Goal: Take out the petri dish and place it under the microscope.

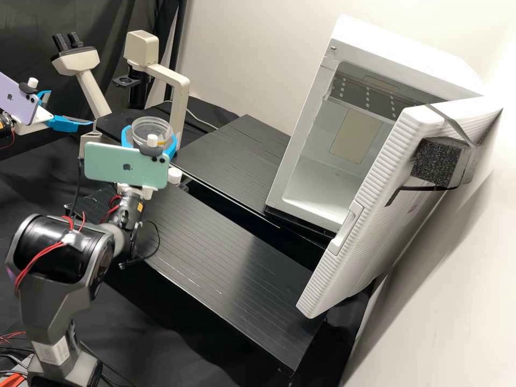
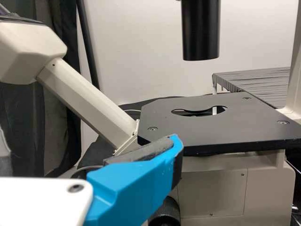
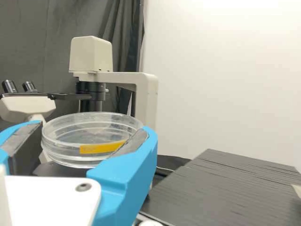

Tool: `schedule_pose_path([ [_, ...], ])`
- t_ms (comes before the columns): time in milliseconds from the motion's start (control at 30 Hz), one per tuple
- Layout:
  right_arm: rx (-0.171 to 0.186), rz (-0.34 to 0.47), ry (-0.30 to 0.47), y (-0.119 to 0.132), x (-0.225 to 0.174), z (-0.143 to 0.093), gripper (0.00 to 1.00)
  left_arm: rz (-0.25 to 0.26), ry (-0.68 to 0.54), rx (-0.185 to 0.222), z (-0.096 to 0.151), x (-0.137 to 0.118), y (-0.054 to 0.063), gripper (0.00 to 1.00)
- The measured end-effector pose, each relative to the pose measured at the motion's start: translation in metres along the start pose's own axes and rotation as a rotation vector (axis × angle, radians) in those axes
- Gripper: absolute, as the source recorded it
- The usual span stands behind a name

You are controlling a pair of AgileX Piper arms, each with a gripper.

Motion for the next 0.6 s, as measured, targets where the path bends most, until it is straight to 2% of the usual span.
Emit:
schedule_pose_path([
  [300, -0.038, -0.114, -0.052, -0.037, 0.047, -0.008, 0.00, 0.000, 0.000, 0.000, 0.000, 0.000, 0.000, 1.00],
  [600, -0.088, -0.169, -0.075, -0.062, 0.087, -0.011, 0.00, 0.000, 0.000, 0.000, 0.000, 0.000, 0.000, 1.00],
])
